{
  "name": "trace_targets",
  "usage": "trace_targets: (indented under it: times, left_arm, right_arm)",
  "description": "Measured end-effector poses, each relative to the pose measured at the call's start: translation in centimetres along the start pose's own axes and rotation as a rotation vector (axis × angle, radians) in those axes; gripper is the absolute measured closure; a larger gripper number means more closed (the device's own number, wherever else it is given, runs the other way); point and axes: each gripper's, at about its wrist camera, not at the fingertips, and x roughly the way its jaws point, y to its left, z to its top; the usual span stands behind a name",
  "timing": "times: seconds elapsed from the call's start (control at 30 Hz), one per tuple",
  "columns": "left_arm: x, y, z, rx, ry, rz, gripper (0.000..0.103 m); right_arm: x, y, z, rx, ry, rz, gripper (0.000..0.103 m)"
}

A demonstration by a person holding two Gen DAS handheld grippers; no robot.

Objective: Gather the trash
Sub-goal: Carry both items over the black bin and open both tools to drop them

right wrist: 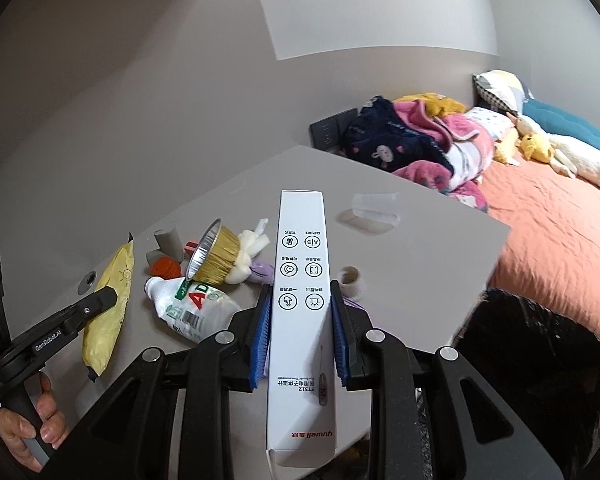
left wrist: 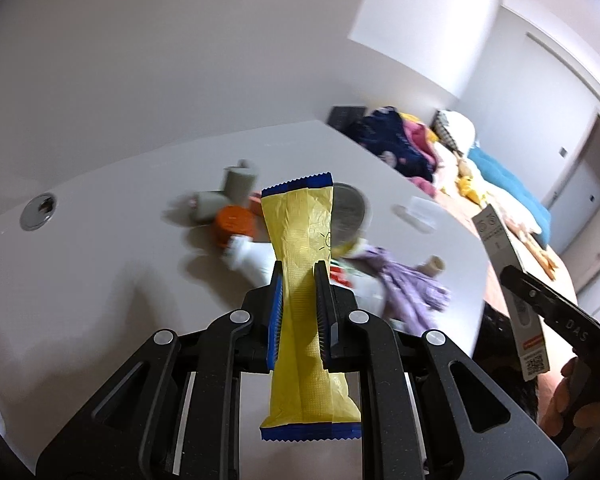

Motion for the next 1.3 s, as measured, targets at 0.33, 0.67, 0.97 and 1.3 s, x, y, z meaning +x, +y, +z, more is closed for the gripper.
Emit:
trace_targets:
  times: [0.33, 0.67, 0.97, 1.3]
  left_arm:
    - [-0.1, -4.7, -1.4, 0.082, 0.025, -0.078, 0.089]
    - [0.0, -9.3, -2.5, 0.152, 0.049, -0.152, 0.089]
    - [0.8, -14.3, -3.6, 0.233, 0.091, -0.242, 0.089]
    - [2.0, -18.9, -4.8, 0.303, 0.155, -0.343, 0.089]
  right_arm:
    - [-4.0, -3.1, -1.5, 0.040, -0.036, -0.054, 0.074]
    - [-7.2, -6.7, -2.6, 0.090, -0.065, -0.106, 0.074]
    - [-10.2, -10.1, -3.6, 0.137, -0.099, -0.162, 0.074]
    - [-12.5, -13.4, -4.5, 0.190, -0.116, -0.219, 0.074]
